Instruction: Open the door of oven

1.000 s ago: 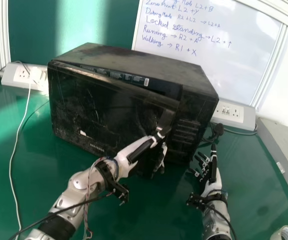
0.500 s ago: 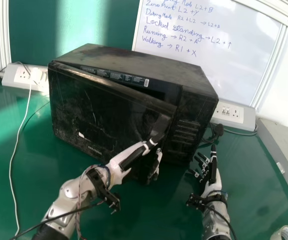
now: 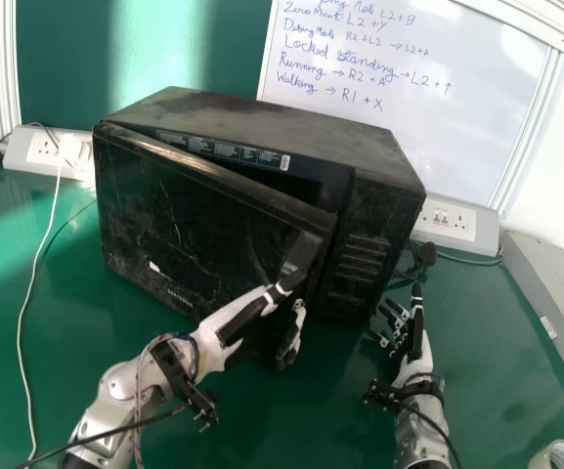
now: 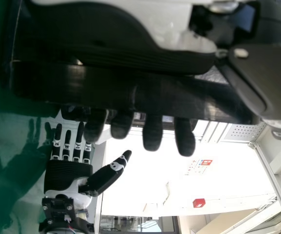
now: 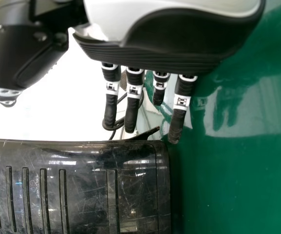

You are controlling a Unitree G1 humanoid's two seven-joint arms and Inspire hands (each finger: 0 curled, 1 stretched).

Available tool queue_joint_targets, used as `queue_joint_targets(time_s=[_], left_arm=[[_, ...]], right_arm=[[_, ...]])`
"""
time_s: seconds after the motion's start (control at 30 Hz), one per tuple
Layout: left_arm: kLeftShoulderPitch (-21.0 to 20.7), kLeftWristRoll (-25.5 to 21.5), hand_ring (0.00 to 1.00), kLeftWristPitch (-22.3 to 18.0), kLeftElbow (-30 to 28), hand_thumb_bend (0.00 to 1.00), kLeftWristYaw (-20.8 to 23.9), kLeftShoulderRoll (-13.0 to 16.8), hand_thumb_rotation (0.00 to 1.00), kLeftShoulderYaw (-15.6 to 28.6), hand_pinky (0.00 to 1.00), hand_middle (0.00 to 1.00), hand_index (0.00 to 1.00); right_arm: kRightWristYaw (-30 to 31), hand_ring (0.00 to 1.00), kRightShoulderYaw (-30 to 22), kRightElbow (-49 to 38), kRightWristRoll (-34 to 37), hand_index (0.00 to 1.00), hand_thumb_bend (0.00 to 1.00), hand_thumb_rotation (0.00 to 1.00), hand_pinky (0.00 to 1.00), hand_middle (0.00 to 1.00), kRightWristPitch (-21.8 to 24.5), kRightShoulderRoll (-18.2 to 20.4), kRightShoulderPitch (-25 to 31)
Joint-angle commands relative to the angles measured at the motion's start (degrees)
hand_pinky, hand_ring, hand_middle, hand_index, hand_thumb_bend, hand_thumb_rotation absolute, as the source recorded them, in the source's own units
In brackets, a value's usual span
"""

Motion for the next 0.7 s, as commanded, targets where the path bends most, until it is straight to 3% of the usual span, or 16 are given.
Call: queue_joint_targets(time_s=[0.0, 0.17, 0.3, 0.67], left_arm=[[4.5, -6.6, 0.04, 1.4, 0.4, 0.80, 0.7, -1.4, 0.75, 1.9, 0.00, 0.08, 0.08], [7.3, -7.1, 0.04, 2.7, -3.1, 0.81, 0.2, -0.9, 0.72, 1.9, 0.00, 0.08, 0.08], [9.3, -7.3, 0.04, 1.0, -4.8, 0.76, -0.3, 0.0, 0.73, 2.2, 0.00, 0.08, 0.08], [14.4, -9.9, 0.04, 3.5, -11.3, 0.69, 0.2, 4.0, 0.70, 3.8, 0.00, 0.08, 0.09]], right_arm=[[0.0, 0.75, -0.2, 1.7, 0.1, 0.77, 1.00, 0.89, 0.64, 0.79, 1.9, 1.2, 3.2], [-0.2, 0.76, -0.1, 1.7, 0.0, 0.78, 1.00, 0.88, 0.64, 0.79, 1.7, 1.2, 3.5], [-0.2, 0.75, -0.1, 1.6, 0.0, 0.77, 0.97, 0.88, 0.63, 0.79, 1.7, 1.1, 3.7], [-0.9, 0.73, -0.3, 1.7, 0.0, 0.75, 0.92, 0.85, 0.61, 0.77, 1.7, 1.1, 4.0]])
